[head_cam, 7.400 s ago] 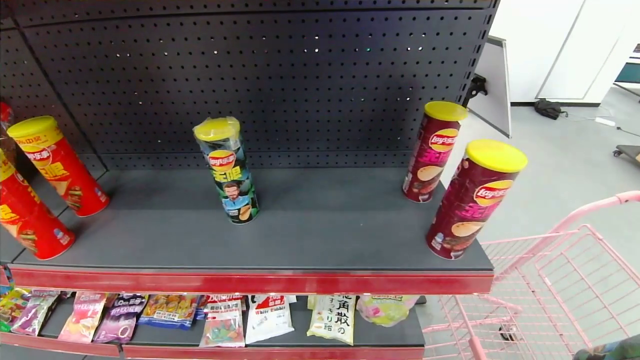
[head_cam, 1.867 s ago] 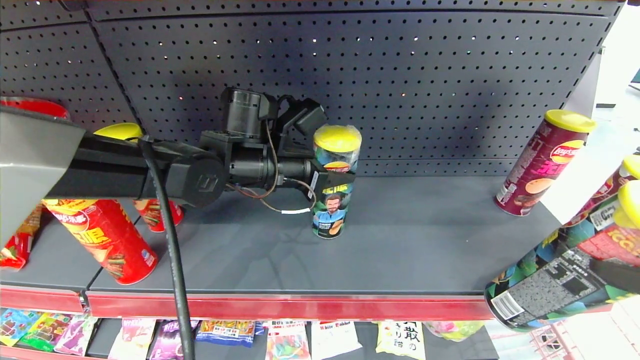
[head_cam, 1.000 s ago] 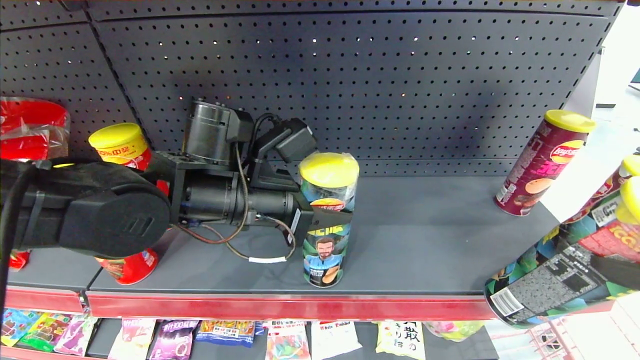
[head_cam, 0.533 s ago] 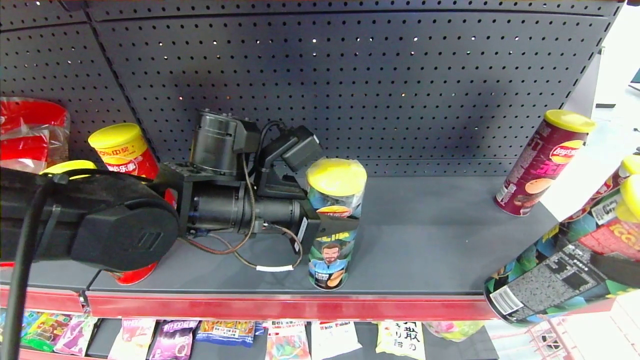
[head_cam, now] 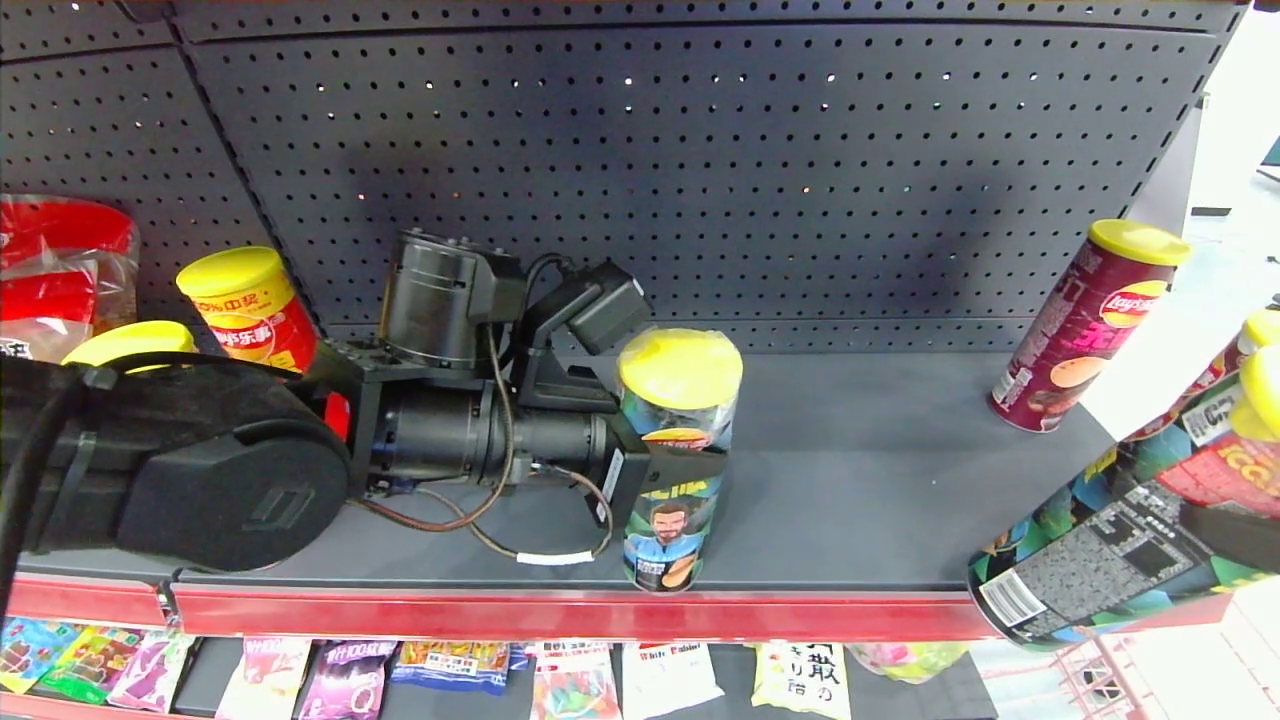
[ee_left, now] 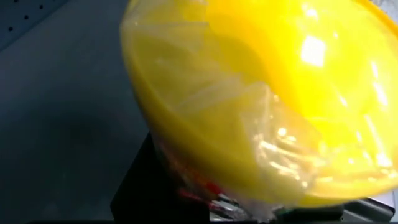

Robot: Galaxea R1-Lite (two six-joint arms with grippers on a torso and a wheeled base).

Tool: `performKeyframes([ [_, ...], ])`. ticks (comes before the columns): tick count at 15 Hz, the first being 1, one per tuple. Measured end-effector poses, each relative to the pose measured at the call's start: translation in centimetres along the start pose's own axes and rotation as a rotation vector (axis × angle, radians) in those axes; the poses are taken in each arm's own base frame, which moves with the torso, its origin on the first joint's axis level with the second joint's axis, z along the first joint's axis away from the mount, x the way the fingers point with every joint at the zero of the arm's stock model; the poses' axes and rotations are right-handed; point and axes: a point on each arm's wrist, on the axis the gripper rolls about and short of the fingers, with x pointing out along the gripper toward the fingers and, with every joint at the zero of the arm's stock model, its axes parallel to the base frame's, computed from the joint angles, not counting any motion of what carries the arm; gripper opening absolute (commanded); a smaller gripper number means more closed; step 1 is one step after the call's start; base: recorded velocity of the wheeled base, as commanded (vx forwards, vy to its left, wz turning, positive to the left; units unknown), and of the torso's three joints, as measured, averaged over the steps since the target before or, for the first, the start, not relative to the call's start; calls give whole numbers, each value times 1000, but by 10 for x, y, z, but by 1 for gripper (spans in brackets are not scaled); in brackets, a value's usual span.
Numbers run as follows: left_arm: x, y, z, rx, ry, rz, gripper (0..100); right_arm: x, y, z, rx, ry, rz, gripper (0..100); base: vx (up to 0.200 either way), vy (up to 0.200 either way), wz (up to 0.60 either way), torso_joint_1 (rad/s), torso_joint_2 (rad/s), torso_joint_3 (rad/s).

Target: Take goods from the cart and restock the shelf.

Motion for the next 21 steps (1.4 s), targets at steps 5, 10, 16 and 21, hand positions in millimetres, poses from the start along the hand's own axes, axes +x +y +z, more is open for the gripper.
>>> performKeyframes([
  [5, -2, -1, -5, -1, 12, 6, 100, 0, 0, 0, 0, -1, 0, 0, 0, 0, 0, 0, 0, 0],
  [10, -4, 3, -5, -7, 20, 54, 100, 0, 0, 2, -2, -1, 1, 0, 0, 0, 0, 0, 0, 0],
  [16, -28, -8, -8, -17, 8, 70, 100, 17, -5, 28, -15, -7, 57, 0, 0, 0, 0, 0, 0, 0],
  [21, -65, -33, -33, -35, 41, 97, 100, 69, -8, 53, -62, 57, 146, 0, 0, 0, 0, 0, 0, 0],
])
